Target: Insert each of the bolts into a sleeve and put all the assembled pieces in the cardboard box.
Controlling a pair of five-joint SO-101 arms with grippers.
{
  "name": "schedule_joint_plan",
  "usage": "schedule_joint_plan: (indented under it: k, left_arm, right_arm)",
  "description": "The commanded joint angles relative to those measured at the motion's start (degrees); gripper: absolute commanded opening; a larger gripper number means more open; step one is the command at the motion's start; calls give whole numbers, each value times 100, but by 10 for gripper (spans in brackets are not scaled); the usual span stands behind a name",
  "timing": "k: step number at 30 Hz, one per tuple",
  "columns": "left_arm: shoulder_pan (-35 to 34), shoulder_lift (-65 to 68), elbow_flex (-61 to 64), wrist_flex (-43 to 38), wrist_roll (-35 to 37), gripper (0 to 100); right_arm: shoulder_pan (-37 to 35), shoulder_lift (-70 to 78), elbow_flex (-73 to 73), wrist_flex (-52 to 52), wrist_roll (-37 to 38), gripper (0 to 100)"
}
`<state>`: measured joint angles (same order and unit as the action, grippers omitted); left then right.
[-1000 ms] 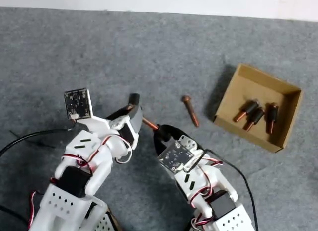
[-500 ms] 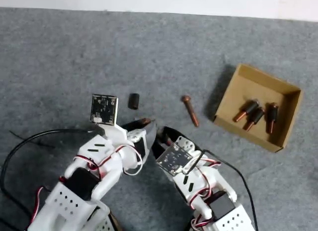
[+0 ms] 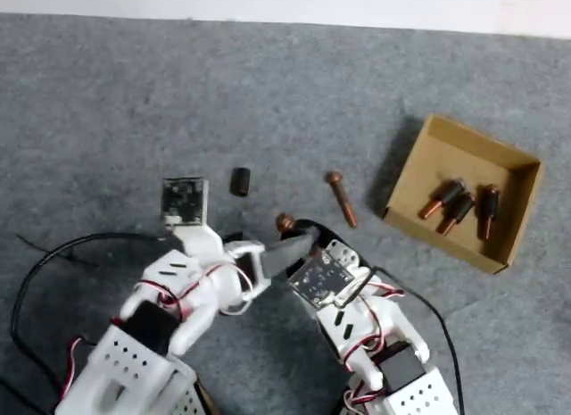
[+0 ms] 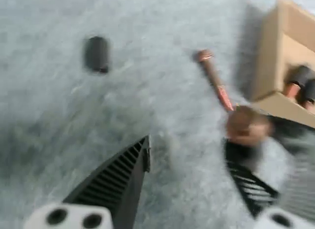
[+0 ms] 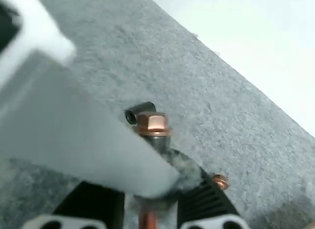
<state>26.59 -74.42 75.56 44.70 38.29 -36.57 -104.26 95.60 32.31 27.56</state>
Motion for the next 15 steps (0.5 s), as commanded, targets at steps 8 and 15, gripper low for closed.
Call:
schedule_joint_plan:
  k: [8,15]
  left_arm:
    - [-1727,-92,-110,-712,1336,609]
    - [-1886,-92,40,-879,1327,515]
  right_arm:
    - [435,-110,743,-145,62,5]
    - [1464,-110,752,-673,-440,5]
